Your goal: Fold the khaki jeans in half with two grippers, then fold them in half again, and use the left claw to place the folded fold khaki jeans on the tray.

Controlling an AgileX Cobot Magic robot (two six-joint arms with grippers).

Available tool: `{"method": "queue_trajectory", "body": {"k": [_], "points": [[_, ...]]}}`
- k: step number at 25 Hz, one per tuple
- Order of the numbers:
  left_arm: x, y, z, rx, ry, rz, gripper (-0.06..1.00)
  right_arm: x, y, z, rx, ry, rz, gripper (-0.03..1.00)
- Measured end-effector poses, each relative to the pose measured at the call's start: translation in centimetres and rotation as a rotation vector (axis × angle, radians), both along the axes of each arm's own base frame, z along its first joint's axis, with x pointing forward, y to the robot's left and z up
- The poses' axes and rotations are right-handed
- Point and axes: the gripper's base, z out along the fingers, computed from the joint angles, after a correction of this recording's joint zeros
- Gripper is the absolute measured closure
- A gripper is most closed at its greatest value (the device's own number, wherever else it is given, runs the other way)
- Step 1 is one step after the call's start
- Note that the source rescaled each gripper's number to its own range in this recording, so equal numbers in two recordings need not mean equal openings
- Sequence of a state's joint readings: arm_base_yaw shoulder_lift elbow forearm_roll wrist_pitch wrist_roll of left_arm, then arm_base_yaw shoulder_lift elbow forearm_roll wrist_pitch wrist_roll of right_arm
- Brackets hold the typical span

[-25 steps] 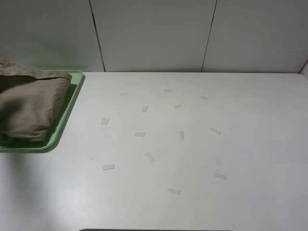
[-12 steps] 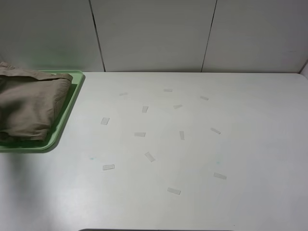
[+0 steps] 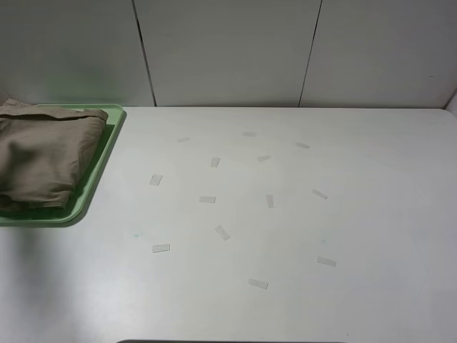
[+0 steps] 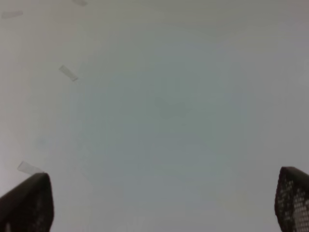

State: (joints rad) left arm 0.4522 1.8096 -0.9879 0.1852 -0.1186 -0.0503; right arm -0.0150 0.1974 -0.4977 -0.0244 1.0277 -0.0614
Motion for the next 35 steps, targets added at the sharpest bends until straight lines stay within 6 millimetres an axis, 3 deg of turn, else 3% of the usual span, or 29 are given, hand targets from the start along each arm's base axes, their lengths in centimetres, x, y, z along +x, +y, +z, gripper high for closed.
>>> {"method": "queue_trajectory", "body": {"k": [4,8,12,16,20,25,28,35], "points": [[-0.1,-0.1,3.5,0.067,-0.09,-0.02,-0.05,0.0,0.0,0.0,0.0,0.0,0.0,-0.03],[-0.6,-0.4,5.1,0.082,-0.113,-0.022,-0.06,0.0,0.0,0.0,0.0,0.0,0.0,-0.03],[-0.7,-0.9,5.5,0.093,-0.09,-0.043,-0.05,0.0,0.0,0.0,0.0,0.0,0.0,-0.03],[-0.4,-1.7,4.0,0.138,-0.014,-0.132,-0.01,0.0,0.0,0.0,0.0,0.0,0.0,-0.03],[0.5,-3.0,1.8,0.175,0.073,-0.246,0.21,0.0,0.0,0.0,0.0,0.0,0.0,-0.03],[0.9,-3.6,0.1,0.162,0.118,-0.28,0.79,0.0,0.0,0.0,0.0,0.0,0.0,-0.03],[0.9,-3.6,-0.1,0.158,0.129,-0.28,0.91,0.0,0.0,0.0,0.0,0.0,0.0,-0.03],[0.3,-2.6,-0.3,0.138,0.134,-0.236,0.94,0.0,0.0,0.0,0.0,0.0,0.0,-0.03]]}}
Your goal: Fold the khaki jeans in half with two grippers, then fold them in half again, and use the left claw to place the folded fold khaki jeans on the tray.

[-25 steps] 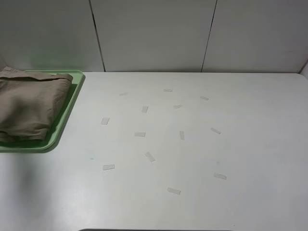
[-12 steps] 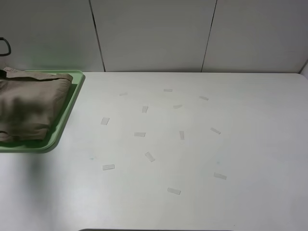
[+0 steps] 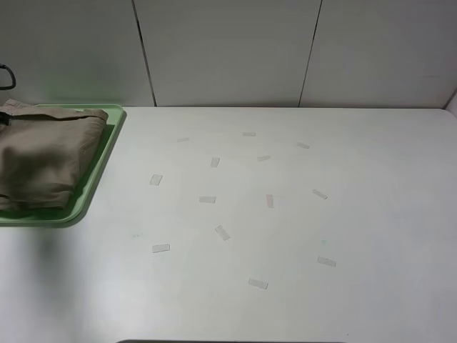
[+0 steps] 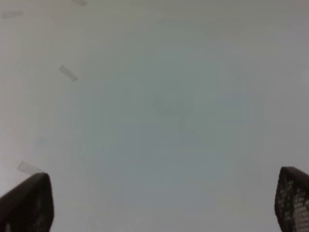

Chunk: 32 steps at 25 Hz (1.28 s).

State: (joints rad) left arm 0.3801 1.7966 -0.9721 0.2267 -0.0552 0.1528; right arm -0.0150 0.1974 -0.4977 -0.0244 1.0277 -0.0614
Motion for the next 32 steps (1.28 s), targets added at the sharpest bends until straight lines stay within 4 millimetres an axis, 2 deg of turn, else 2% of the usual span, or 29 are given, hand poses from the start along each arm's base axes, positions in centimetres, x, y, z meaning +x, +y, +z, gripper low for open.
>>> {"method": "queue_trajectory", "body": {"k": [7,15,25,29,32], "points": [[-1.0,1.2,-1.7,-0.052,0.028,0.081,0.94,0.0,0.0,0.0,0.0,0.0,0.0,-0.03],[-0.8,2.0,-3.2,-0.06,0.014,0.097,0.94,0.0,0.0,0.0,0.0,0.0,0.0,-0.03],[-2.3,4.9,-3.3,-0.063,-0.015,0.193,0.94,0.0,0.0,0.0,0.0,0.0,0.0,-0.03],[-2.1,4.6,-3.2,-0.099,-0.039,0.229,0.94,0.0,0.0,0.0,0.0,0.0,0.0,-0.03],[-1.4,3.3,-2.1,-0.098,-0.071,0.197,0.94,0.0,0.0,0.0,0.0,0.0,0.0,-0.03]]}}
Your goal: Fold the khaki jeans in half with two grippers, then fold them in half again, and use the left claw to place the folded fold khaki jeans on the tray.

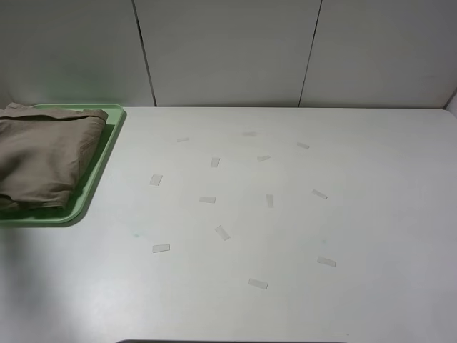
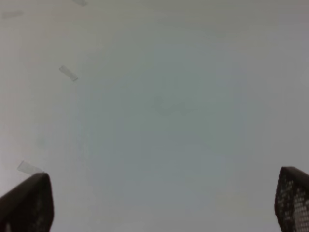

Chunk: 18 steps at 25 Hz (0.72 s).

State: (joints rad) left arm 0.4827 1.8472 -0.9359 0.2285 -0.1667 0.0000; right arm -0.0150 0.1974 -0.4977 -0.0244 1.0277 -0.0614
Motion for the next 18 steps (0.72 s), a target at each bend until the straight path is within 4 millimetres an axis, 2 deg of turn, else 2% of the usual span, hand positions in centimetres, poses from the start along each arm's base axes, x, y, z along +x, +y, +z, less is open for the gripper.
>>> {"method": "queue_trajectory", "body": {"k": [2,5,8,12,14,18], "points": [[0.2,-0.8,1.8,0.022,-0.043,-0.024,0.94,0.0,0.0,0.0,0.0,0.0,0.0,-0.03],[-0.1,-2.1,5.8,0.065,-0.135,-0.047,0.94,0.0,0.0,0.0,0.0,0.0,0.0,-0.03],[-1.5,-2.9,10.0,0.105,-0.212,-0.046,0.94,0.0,0.0,0.0,0.0,0.0,0.0,-0.03],[-4.7,-4.3,16.1,0.178,-0.335,-0.042,0.9,0.0,0.0,0.0,0.0,0.0,0.0,-0.03],[-6.6,-5.1,18.5,0.205,-0.385,-0.035,0.8,0.0,0.0,0.0,0.0,0.0,0.0,-0.03],[-10.4,-7.1,22.4,0.222,-0.476,-0.026,0.47,0.0,0.0,0.0,0.0,0.0,0.0,-0.03]]}}
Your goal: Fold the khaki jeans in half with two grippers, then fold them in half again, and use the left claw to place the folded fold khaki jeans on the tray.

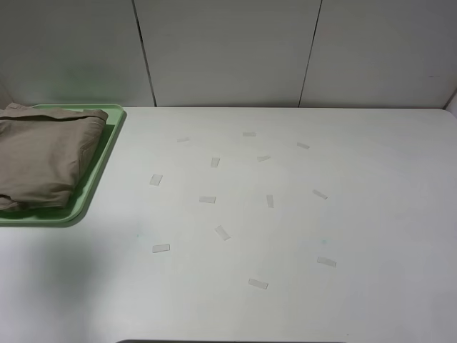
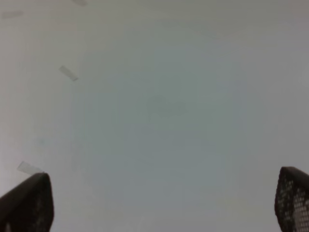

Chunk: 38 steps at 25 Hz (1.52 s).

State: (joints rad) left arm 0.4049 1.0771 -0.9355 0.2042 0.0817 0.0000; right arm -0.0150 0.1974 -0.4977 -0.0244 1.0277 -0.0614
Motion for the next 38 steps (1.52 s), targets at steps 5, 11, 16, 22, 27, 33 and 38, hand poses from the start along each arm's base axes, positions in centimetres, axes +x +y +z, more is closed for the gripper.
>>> {"method": "queue_trajectory", "body": {"k": [5,11,16,22,27,33,38], "points": [[-4.6,-2.5,2.9,0.008,-0.065,-0.037,0.25,0.0,0.0,0.0,0.0,0.0,0.0,-0.03],[-8.2,-5.1,4.4,0.089,-0.085,-0.171,0.23,0.0,0.0,0.0,0.0,0.0,0.0,-0.03],[-11.3,-8.6,5.2,0.223,-0.094,-0.419,0.23,0.0,0.0,0.0,0.0,0.0,0.0,-0.03],[-14.4,-10.5,4.4,0.179,-0.132,-0.501,0.23,0.0,0.0,0.0,0.0,0.0,0.0,-0.03],[-17.7,-10.6,2.8,0.128,-0.095,-0.428,0.23,0.0,0.0,0.0,0.0,0.0,0.0,-0.03],[-21.7,-10.3,1.8,0.048,-0.115,-0.338,0.23,0.0,0.0,0.0,0.0,0.0,0.0,-0.03],[-24.4,-10.6,0.7,0.037,-0.118,-0.389,0.23,0.0,0.0,0.0,0.0,0.0,0.0,-0.03]]}}
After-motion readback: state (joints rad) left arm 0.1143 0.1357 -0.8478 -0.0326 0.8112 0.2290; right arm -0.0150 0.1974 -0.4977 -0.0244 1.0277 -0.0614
